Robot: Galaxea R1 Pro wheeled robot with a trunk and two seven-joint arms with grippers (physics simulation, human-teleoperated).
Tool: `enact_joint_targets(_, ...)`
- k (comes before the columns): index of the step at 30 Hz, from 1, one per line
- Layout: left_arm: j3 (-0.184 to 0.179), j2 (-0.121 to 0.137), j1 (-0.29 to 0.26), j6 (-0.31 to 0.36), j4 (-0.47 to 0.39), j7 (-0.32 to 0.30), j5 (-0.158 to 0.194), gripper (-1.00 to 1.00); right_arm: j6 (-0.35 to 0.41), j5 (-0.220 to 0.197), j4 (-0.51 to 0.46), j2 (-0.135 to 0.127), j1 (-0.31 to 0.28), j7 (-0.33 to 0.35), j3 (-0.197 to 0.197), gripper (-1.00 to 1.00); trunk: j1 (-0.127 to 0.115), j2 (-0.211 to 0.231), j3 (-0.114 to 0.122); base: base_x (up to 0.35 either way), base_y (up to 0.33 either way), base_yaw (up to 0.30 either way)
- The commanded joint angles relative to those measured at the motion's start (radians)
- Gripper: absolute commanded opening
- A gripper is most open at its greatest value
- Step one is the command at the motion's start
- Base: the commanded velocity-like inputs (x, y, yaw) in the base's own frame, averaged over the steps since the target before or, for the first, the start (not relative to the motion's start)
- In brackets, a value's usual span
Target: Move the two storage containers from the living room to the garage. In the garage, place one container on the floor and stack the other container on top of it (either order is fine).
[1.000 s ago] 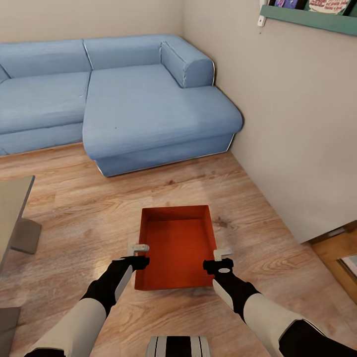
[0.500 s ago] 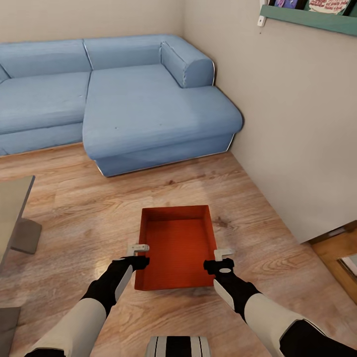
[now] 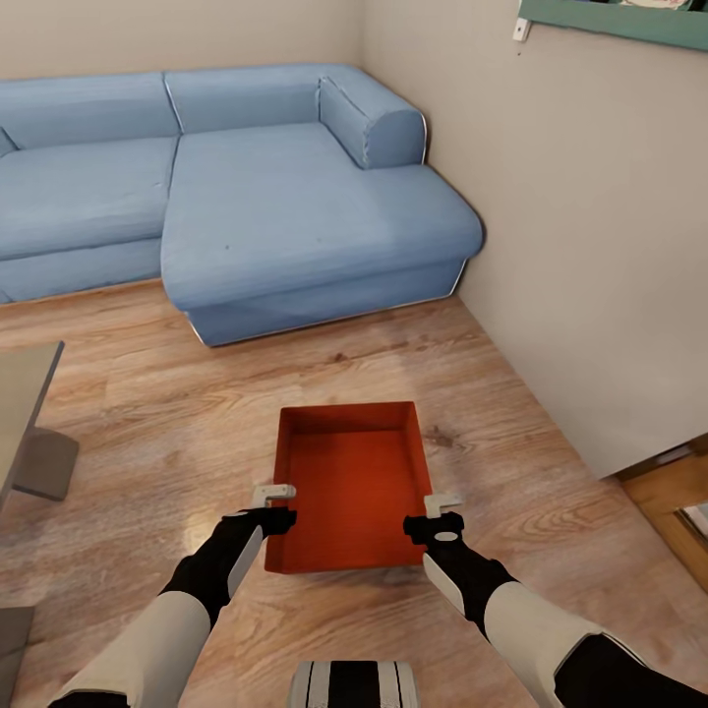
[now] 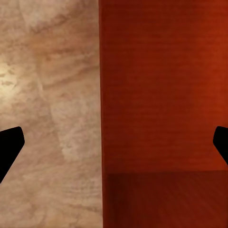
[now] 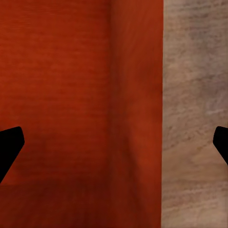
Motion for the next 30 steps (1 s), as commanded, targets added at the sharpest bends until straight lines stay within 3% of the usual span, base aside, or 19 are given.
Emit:
enact_joint_targets(1, -0.002, 0.000, 0.000, 0.005, -0.002, 0.006, 0.007, 1.00, 0.006, -0.004, -0.002, -0.001, -0.001, -0.007, 0.009, 1.00, 0.004, -0.008, -0.004, 0.000, 0.000, 0.000)
enact_joint_targets(30, -0.001, -0.001, 0.000, 0.006, -0.009, 0.017, 0.009, 1.00, 0.006, -0.003, -0.002, -0.001, -0.001, -0.007, 0.009, 1.00, 0.011, -0.022, -0.010, 0.000, 0.000, 0.000)
